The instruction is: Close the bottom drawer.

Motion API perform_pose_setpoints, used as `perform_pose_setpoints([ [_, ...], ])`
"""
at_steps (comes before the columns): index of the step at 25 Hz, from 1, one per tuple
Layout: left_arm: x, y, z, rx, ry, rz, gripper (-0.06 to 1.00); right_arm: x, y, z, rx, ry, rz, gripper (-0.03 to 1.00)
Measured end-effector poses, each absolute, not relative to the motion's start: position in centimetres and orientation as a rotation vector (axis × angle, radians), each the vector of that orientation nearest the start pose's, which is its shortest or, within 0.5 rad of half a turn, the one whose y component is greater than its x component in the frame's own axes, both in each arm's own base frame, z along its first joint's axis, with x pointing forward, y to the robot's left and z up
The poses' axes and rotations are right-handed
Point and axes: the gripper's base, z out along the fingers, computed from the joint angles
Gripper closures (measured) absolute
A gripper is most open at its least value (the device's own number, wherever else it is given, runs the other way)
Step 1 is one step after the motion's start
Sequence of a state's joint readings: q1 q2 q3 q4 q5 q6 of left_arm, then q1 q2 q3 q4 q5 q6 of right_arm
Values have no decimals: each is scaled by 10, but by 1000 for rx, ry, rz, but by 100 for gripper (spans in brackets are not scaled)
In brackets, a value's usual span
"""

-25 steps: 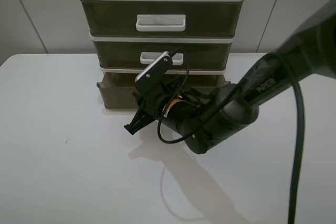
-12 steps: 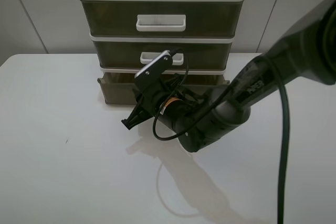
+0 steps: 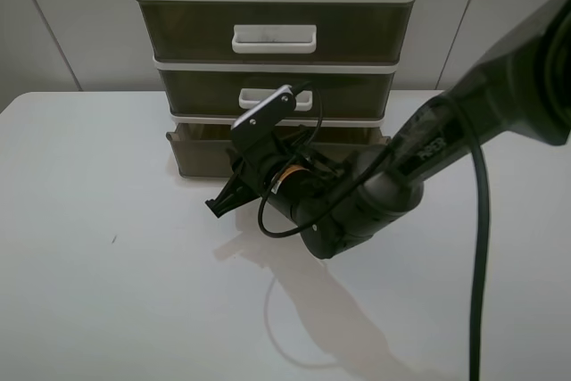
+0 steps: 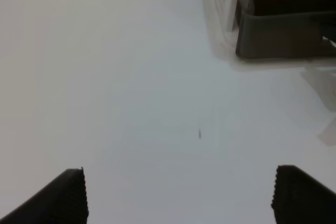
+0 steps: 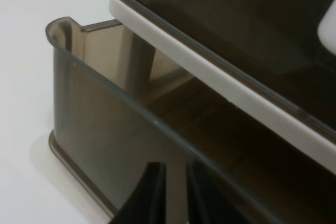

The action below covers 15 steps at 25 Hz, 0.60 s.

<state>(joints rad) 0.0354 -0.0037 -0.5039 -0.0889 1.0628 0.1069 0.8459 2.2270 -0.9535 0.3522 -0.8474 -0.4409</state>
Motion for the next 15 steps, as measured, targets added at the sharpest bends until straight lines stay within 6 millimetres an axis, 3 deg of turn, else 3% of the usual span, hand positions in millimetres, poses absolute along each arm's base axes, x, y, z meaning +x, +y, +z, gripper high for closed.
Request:
perform_pose_setpoints([
  [6, -6, -7, 278, 77, 2034, -17, 23, 284, 283, 69, -793, 1750, 173, 96],
  [10, -6, -7, 278, 77, 2034, -17, 23, 302, 266, 70, -593, 1827, 107, 96],
  [15, -6, -7, 278, 77, 2034, -17, 23, 304, 267, 70, -574, 1841, 108, 96],
])
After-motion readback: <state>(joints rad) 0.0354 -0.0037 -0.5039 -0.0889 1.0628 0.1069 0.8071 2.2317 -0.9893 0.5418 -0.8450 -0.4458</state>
